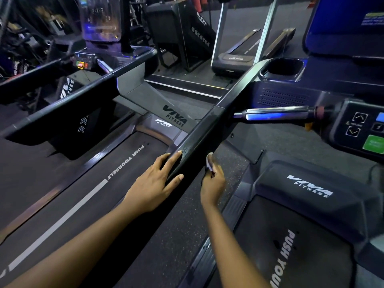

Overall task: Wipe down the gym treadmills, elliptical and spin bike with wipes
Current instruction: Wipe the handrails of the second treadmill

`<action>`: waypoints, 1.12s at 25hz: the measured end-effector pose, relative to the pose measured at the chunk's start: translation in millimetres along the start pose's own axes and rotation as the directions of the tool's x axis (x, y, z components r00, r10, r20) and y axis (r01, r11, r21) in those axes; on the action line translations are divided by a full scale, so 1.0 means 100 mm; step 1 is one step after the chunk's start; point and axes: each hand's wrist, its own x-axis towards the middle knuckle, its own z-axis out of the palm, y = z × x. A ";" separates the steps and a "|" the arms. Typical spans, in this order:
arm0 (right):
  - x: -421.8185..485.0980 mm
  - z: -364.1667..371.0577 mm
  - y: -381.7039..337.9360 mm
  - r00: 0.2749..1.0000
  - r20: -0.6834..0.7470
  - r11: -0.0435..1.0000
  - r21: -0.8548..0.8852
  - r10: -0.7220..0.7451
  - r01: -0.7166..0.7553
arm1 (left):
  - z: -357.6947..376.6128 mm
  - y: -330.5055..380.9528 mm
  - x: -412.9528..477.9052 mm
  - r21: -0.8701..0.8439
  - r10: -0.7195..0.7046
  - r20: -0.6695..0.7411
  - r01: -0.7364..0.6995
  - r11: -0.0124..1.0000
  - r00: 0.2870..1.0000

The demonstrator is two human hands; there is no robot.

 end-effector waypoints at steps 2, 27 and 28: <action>-0.31 -0.06 -0.07 0.994 0.076 0.995 0.047 0.080 -0.084 | 0.00 0.00 0.00 -0.010 0.003 -0.001 -0.003 1.000 1.000; -0.04 -0.15 -0.58 0.992 -0.002 0.986 -0.110 -0.125 0.124 | -0.23 -0.31 -0.22 -0.309 -0.033 0.254 0.113 0.944 0.967; 0.07 -0.07 -0.61 0.995 -0.004 0.989 -0.111 -0.096 0.095 | -0.22 -0.34 -0.33 -0.312 -0.008 0.264 0.094 0.946 0.964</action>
